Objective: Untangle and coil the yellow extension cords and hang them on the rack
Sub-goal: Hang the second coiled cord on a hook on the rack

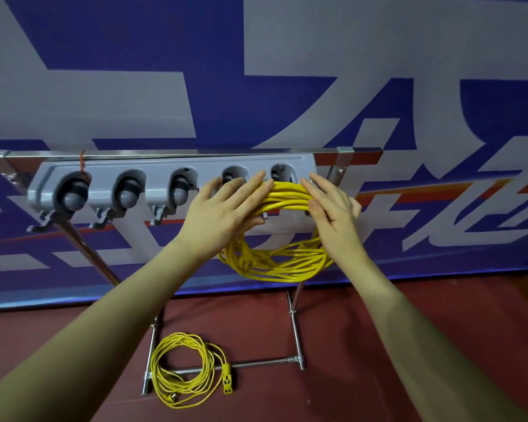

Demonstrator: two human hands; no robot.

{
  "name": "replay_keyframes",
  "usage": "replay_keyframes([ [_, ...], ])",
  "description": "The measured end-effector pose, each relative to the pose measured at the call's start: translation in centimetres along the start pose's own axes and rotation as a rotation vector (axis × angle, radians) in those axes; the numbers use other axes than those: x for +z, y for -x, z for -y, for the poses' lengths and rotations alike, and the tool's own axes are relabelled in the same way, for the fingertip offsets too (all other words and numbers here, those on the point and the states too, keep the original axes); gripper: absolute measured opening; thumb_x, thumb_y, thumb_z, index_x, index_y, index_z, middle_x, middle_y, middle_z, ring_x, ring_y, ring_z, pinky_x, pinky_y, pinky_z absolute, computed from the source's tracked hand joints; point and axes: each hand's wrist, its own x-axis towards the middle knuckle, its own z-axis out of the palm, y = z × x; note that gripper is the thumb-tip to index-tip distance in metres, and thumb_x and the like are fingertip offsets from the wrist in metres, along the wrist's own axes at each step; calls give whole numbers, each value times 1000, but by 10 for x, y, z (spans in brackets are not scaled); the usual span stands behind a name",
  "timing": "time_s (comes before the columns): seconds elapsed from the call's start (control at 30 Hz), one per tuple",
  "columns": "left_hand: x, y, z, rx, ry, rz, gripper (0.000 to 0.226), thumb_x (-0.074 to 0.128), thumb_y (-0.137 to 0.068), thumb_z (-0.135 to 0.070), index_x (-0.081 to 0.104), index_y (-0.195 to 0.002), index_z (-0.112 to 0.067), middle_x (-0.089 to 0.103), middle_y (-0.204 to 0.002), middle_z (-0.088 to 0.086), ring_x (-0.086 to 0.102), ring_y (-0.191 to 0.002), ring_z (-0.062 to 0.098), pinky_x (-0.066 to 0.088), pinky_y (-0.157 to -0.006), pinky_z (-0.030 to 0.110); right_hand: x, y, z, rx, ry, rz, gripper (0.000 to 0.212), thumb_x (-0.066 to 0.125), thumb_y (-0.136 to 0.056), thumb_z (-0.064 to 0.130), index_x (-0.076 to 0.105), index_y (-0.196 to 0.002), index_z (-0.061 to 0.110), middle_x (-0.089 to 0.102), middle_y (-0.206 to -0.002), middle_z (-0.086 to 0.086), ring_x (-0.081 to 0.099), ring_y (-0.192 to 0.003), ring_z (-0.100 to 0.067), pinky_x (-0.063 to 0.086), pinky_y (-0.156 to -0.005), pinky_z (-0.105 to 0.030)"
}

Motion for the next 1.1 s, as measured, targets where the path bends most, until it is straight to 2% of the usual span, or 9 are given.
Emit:
replay_keyframes([
  [0.1, 3, 4, -2, -1, -7, -10, 48, 40, -101, -42, 38, -142, -17, 48, -143, 2, 63, -104, 25, 47, -91, 43, 1, 3, -4, 16, -38, 40, 40, 25, -98, 40, 41, -135, 40, 33, -148, 19, 27, -135, 7, 9, -104, -20],
  [0.23, 4, 5, -3, -9, -11, -7, 46, 40, -101, -40, 39, -142, -19, 47, -143, 1, 64, -101, 26, 46, -92, 43, 2, 4, -4, 8, 10, 49, 44, 22, -99, 39, 37, -140, 36, 28, -151, 18, 22, -140, 0, 10, -107, -32],
  [0.3, 4, 4, -3, -6, -2, -4, 46, 41, -101, -39, 39, -142, -19, 48, -143, 1, 64, -102, 26, 47, -93, 43, 1, 5, -3, -1, 50, 48, 45, 21, -99, 38, 37, -141, 36, 26, -151, 19, 20, -141, -2, 6, -107, -30],
  [0.37, 1, 3, -3, -3, 1, -4, 45, 43, -100, -38, 44, -141, -18, 49, -142, 2, 63, -104, 27, 47, -92, 43, 0, 6, 0, 3, 76, 18, 44, 26, -98, 37, 43, -138, 36, 30, -150, 17, 23, -138, -4, 4, -106, -25],
  [0.53, -7, 0, -12, 7, -81, -44, 38, 47, -99, -32, 59, -129, -11, 59, -131, 4, 64, -106, 26, 45, -93, 42, 0, 8, 11, -60, 45, -152, 32, 47, -95, 24, 65, -120, 20, 61, -127, 5, 47, -119, -2, 21, -99, -27],
  [0.77, -7, 4, -29, -120, -53, 0, 36, 52, -97, -25, 59, -128, -9, 59, -131, 7, 60, -117, 25, 40, -102, 45, 1, 14, 17, 38, -17, -163, 28, 54, -93, 22, 66, -119, 21, 60, -129, 7, 46, -122, 5, 23, -103, -32],
  [0.9, -14, 3, -32, -167, -20, 65, 39, 51, -95, -26, 58, -130, -8, 58, -132, 8, 59, -118, 27, 42, -102, 46, -3, 17, 24, 48, 24, -104, 33, 51, -93, 28, 63, -123, 21, 56, -135, 6, 44, -126, 1, 20, -105, -34],
  [1.0, -24, -1, -35, -207, 5, 139, 41, 49, -94, -28, 59, -127, -6, 60, -129, 10, 60, -114, 29, 44, -100, 47, -10, 20, 30, 14, 170, -7, 44, 41, -94, 40, 55, -132, 23, 49, -141, 6, 40, -132, -4, 13, -104, -29],
  [1.1, -40, 2, -38, -268, 30, 199, 39, 54, -89, -25, 62, -122, -6, 62, -126, 12, 61, -111, 30, 43, -99, 45, -15, 26, 36, -1, 283, 23, 45, 41, -94, 36, 50, -136, 23, 46, -144, 5, 37, -134, -10, 11, -102, -26],
])
